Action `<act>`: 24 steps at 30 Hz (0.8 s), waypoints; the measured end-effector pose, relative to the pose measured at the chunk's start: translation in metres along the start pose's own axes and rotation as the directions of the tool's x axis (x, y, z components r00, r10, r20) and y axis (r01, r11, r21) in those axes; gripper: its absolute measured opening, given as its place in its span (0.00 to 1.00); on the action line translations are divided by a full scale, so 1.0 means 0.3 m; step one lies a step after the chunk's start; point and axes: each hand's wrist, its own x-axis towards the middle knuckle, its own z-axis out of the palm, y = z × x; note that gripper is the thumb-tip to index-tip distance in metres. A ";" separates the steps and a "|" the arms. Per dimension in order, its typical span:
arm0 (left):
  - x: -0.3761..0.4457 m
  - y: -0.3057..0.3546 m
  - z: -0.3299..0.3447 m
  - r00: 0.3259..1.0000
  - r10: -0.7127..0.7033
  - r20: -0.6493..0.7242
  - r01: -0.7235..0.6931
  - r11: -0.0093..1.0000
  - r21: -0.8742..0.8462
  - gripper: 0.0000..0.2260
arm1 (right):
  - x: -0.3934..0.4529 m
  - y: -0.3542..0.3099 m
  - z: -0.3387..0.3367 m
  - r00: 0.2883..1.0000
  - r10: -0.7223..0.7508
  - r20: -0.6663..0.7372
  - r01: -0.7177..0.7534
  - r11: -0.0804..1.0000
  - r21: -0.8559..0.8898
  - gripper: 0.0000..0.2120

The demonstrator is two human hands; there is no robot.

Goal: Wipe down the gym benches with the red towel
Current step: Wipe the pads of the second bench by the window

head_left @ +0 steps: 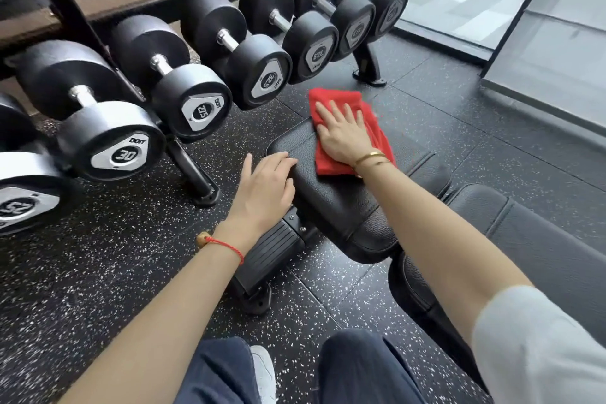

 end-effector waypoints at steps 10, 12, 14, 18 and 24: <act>0.012 -0.018 -0.008 0.996 -0.004 -0.086 0.001 1.000 -0.029 0.11 | -0.308 0.050 0.051 0.962 -0.268 -0.045 0.265 0.963 -0.056 0.25; 0.015 -0.010 -0.004 0.996 0.022 -0.089 -0.026 0.999 -0.046 0.12 | -0.310 0.151 0.019 0.984 -0.171 -0.048 0.168 0.984 -0.062 0.25; 0.018 0.009 0.001 0.995 0.063 -0.077 -0.067 0.996 -0.054 0.15 | -0.258 0.225 -0.019 0.998 -0.034 -0.046 0.031 0.997 -0.070 0.25; 0.027 0.072 0.020 0.993 0.113 -0.031 -0.115 0.992 -0.051 0.19 | -0.185 0.232 -0.053 0.995 0.096 -0.036 -0.097 0.994 -0.052 0.25; 0.052 0.149 0.066 0.992 0.125 0.008 -0.125 0.992 -0.008 0.22 | -0.469 0.170 0.017 0.989 -0.126 -0.082 0.119 0.989 -0.085 0.26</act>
